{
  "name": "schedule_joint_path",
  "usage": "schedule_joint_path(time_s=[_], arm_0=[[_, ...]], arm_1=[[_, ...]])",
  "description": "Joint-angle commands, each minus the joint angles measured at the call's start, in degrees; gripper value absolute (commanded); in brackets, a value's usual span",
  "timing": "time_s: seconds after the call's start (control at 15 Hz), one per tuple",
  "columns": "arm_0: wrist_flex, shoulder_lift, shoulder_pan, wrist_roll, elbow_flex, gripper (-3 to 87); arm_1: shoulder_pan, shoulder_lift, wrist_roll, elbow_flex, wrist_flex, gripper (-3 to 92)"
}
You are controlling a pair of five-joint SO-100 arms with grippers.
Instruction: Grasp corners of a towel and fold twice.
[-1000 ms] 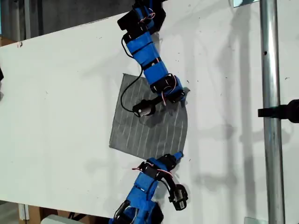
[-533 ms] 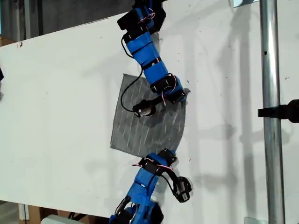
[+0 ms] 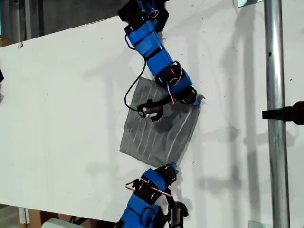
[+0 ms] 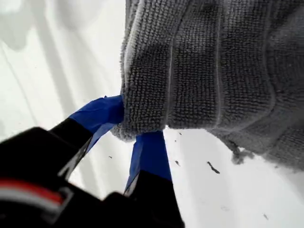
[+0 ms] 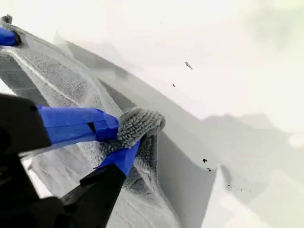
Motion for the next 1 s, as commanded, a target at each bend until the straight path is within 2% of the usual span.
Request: schedule_joint_path(time_s=[0.0,0.13,0.33,0.53,0.73,0.87,0.93], arm_0=[[1.4,5.0,-2.8,-0.2,-2.3,-2.8],[0.7,11.7,-13.4,0.4,3.9,-2.9],[-4.9,14.9,-31.7,10.8,10.2,-2.9],[-11.1,10.3,-46.2,21.6,10.8,-2.9],[-16.8,9.9,-52.2,28.9,7.4,-2.9],[-17.4,10.5,-53.3,31.0,3.8,-2.9],[-17.0,10.4,-52.9,31.4,3.3,-2.9]], arm_1=[[1.2,6.9,-1.0,-1.8,1.7,-0.2],[7.4,15.5,-2.3,5.9,8.1,-0.2],[18.9,20.0,-7.7,11.9,19.1,-0.2],[30.7,25.4,-12.7,20.7,21.2,-0.2],[41.7,32.5,-19.8,23.9,20.8,-0.2],[47.9,38.8,-24.7,23.9,20.8,-0.2],[48.3,41.0,-25.6,24.0,21.4,-0.2]])
